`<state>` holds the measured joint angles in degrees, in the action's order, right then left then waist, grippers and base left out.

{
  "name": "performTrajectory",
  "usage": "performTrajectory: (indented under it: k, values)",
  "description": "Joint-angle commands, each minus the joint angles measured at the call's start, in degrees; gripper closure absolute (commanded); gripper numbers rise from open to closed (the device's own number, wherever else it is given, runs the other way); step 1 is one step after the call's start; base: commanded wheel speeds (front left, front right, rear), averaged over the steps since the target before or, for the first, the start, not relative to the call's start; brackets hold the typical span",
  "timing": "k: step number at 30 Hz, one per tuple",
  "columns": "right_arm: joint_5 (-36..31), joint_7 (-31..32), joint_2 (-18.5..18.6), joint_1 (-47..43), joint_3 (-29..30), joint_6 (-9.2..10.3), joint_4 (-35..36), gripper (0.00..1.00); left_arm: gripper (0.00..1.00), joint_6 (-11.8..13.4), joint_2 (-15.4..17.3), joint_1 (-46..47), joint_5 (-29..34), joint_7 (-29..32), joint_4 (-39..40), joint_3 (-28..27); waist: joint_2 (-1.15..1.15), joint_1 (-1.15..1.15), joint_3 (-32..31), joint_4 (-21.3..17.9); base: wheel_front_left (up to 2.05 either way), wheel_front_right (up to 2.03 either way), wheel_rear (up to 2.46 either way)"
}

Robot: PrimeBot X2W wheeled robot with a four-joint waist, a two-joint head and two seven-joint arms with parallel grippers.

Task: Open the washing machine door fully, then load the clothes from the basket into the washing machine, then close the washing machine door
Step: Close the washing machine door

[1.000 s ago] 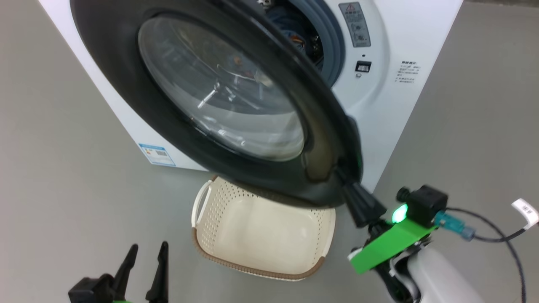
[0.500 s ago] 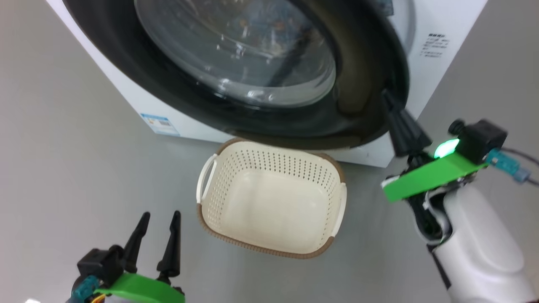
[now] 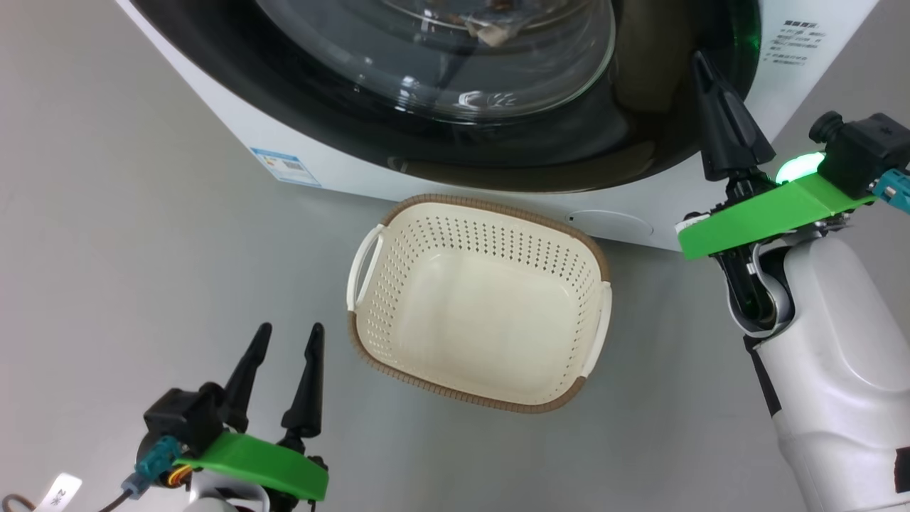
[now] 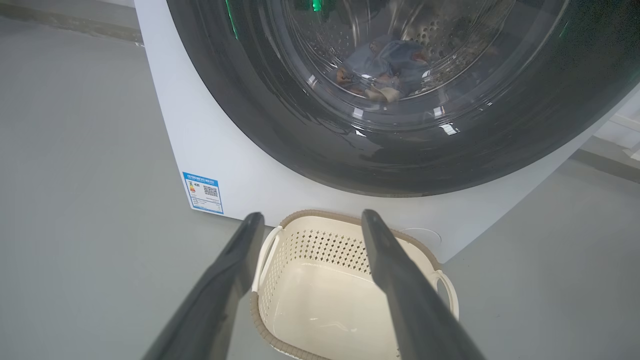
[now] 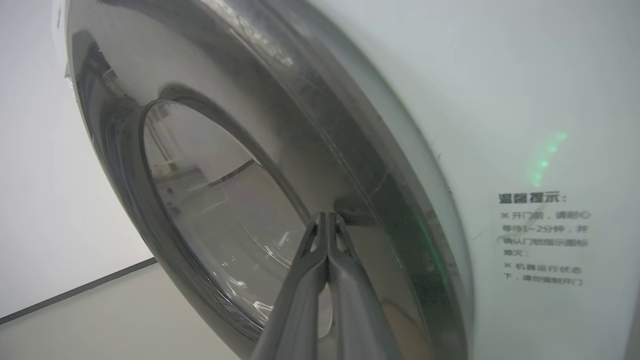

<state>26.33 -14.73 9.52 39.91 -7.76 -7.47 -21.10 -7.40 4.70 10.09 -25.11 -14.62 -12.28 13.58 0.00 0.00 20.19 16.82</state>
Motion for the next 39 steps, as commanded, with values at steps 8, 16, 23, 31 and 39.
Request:
performTrajectory:
  k: [8,16,23,31,39]
  values:
    - [-0.75,-0.27,-0.54,2.15,-0.89,-0.02,0.81,1.0,0.0,-0.09,1.5,2.3,-0.26,-0.38,1.24,-1.62,0.0,0.0,0.3,0.07,0.0,0.0,0.0]
    - [-0.28,-0.27,-1.0,-1.8,-2.19,-0.02,1.02,0.92,0.0,-0.09,2.0,1.04,0.06,-0.38,0.8,-2.32,0.0,0.0,-2.05,-1.62,0.0,0.0,0.0]
    - [-0.4,-0.27,-1.18,-6.64,-3.01,-0.02,1.8,0.42,0.0,-0.09,2.59,0.16,0.34,-0.38,0.45,-3.25,0.0,0.0,-3.75,-3.76,0.0,0.0,0.0]
    - [-0.53,-0.27,-0.96,-12.55,-3.66,-0.02,1.79,0.0,0.0,-0.09,3.96,-0.74,0.87,-0.38,0.27,-4.06,0.0,0.0,-6.25,-6.68,0.0,0.0,0.0]
    - [-0.41,-0.27,-0.46,-18.45,-3.37,-0.02,1.56,0.0,0.0,-0.09,5.55,-2.3,1.38,-0.38,0.04,-4.73,0.0,0.0,-8.66,-9.98,0.0,0.0,0.0]
